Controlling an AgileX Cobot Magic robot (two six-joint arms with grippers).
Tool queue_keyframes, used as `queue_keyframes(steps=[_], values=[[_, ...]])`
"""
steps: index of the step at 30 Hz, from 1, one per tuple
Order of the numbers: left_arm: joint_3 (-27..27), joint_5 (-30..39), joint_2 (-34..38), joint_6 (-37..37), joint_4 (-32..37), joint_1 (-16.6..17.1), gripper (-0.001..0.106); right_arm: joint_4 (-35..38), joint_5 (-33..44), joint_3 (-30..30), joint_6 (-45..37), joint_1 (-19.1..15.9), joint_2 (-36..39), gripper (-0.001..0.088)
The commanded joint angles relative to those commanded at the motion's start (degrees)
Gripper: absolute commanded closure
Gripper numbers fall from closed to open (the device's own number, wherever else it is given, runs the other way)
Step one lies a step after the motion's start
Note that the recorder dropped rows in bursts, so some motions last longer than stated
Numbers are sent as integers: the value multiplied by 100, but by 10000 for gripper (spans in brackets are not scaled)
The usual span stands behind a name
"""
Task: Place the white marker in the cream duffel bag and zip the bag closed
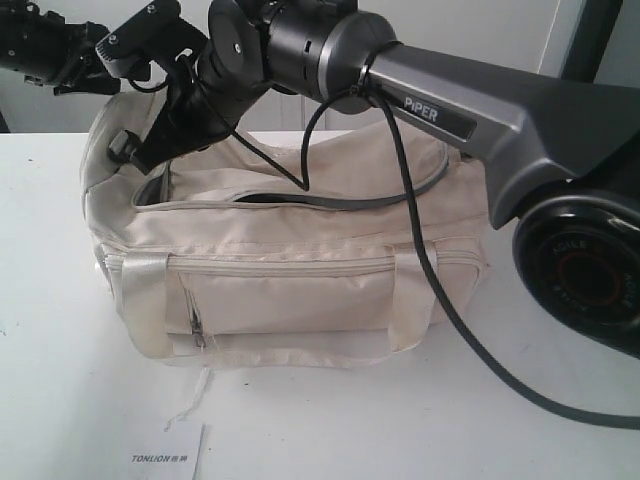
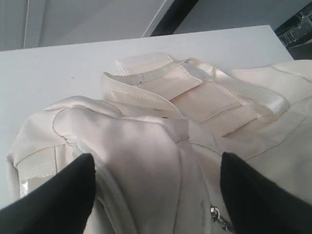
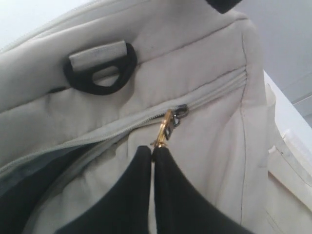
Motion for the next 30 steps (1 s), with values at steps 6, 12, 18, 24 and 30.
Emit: queue_keyframes(steps=[6, 12, 18, 24, 30], values=[[-9, -219, 78, -88, 316, -8, 584, 39, -11, 0, 0, 0, 0, 868], [-9, -220, 78, -88, 318, -8, 1050, 167, -43, 0, 0, 0, 0, 868], [-9, -184, 78, -128, 57, -8, 1051, 677, 34, 0, 0, 0, 0, 868], [-9, -184, 78, -296, 51, -8, 1053, 774, 418, 0, 0, 0, 0, 868], [-9, -184, 78, -521, 51, -8, 1053, 1059, 776, 0, -105, 0, -25, 868]])
